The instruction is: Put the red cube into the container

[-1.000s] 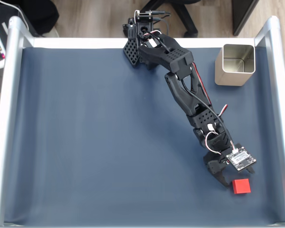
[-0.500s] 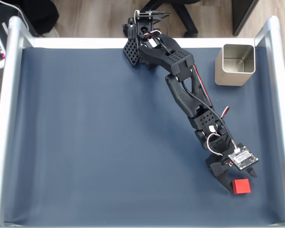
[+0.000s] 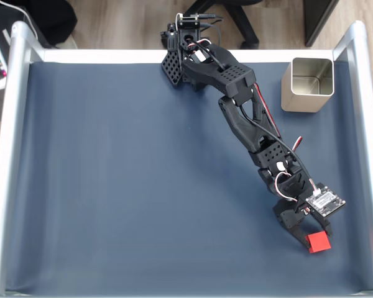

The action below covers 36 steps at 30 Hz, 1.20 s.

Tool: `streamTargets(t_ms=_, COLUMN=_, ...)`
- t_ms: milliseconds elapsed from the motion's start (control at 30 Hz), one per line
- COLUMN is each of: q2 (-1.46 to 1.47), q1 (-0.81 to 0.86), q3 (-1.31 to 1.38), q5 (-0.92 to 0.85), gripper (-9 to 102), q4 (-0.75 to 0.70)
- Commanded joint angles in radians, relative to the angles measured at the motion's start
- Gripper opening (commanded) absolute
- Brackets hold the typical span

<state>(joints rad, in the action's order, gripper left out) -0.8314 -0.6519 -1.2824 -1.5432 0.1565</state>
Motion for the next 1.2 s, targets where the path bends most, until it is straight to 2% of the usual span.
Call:
streamTargets(t_ms=0, q2=-0.014, q1=-0.003, q3=0.051, q5=-0.014, gripper=17, q4=0.020)
streamTargets(t_ms=533, q2=-0.044, q1=-0.006, q3=0.009, q5=-0.061, gripper=1, q4=0.009)
streamTargets(t_ms=700, q2=-0.110, q1=-0.003, q3=-0.037, q5=-0.057, gripper=0, q4=-0.021)
streamTargets(t_ms=933, q2=-0.339, q1=0.003, q3=-0.144, q5=-0.035, gripper=0, q4=-0.192)
streamTargets(t_ms=1167, q2=-0.653, q1=-0.005, q3=-0.374, q5=-0.055, gripper=0, q4=-0.342)
